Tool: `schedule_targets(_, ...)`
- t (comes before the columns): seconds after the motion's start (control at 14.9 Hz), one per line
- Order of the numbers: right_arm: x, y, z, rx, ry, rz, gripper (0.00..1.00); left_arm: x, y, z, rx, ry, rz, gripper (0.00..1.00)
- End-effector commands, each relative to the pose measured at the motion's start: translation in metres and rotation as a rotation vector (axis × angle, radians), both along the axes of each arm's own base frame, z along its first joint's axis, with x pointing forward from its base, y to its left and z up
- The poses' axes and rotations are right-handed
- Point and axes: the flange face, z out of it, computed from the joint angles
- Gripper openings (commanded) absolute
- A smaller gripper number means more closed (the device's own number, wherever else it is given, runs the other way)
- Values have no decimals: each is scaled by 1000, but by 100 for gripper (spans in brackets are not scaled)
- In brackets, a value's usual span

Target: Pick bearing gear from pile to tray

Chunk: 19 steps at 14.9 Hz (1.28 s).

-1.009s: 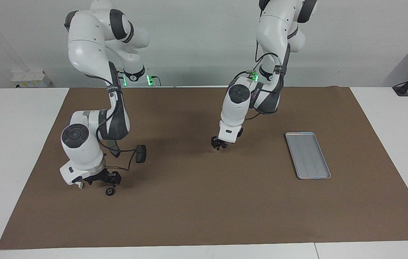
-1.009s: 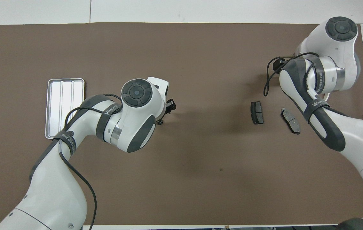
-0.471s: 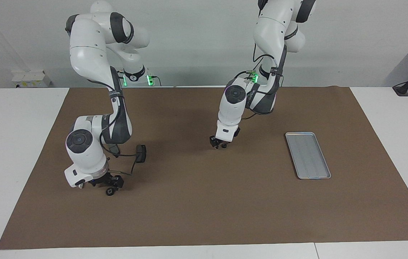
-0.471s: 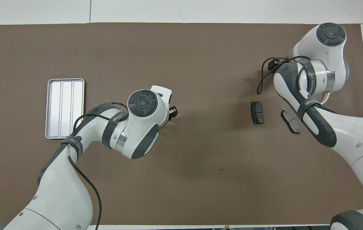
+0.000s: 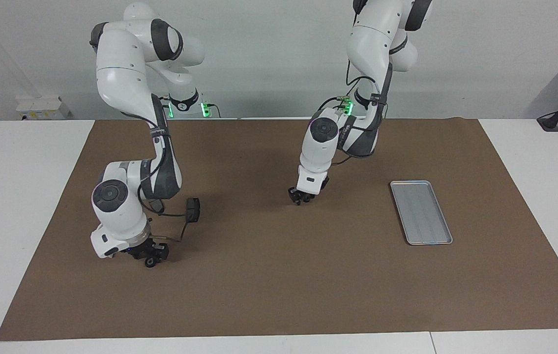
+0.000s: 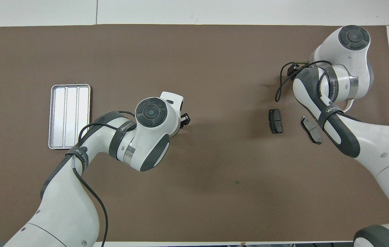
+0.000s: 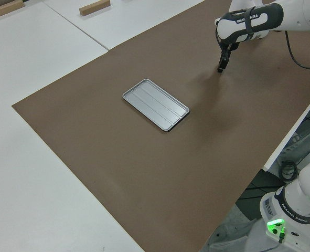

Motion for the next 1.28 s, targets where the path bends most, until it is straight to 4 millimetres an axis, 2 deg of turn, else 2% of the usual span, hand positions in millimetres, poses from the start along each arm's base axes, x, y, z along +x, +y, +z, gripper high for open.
schedule_targets(0.0, -2, -5, -7, 17, 3, -28, 51, -6, 3, -2, 1, -12, 9, 42)
schedule_targets(0.07, -2, -6, -8, 16, 8, -30, 39, -6, 3, -3, 4, -7, 8, 27)
schedule_targets(0.13, -3, -6, -8, 16, 10, -28, 25, -7, 4, -2, 8, -2, 8, 5)
schedule_targets(0.2, -3, -7, -7, 16, 11, -30, 8, -8, 5, -3, 18, 9, 6, 0)
schedule_targets(0.27, -3, -7, -7, 16, 13, -29, 0, -8, 7, -1, 41, 35, -4, 0)
schedule_targets(0.4, -3, -6, -7, 15, 14, -27, 0, -1, 22, 12, 83, 52, -56, 0)
schedule_targets(0.67, -4, -4, -4, 12, 28, -25, 0, 34, 129, 67, 76, 67, -221, 0)
schedule_targets(0.87, -2, -2, 18, 2, 61, -24, 0, 59, 225, 73, 54, 101, -383, 0)
schedule_targets(1.01, -5, -2, 51, -11, 82, -11, 0, 68, 287, 68, 33, 91, -452, 0)
schedule_targets(1.14, -12, 2, 88, -17, 83, 45, 0, 70, 327, 65, 20, 79, -500, 0)
schedule_targets(1.21, -19, 7, 108, -26, 95, 67, 0, 67, 339, 57, 19, 74, -506, 0)
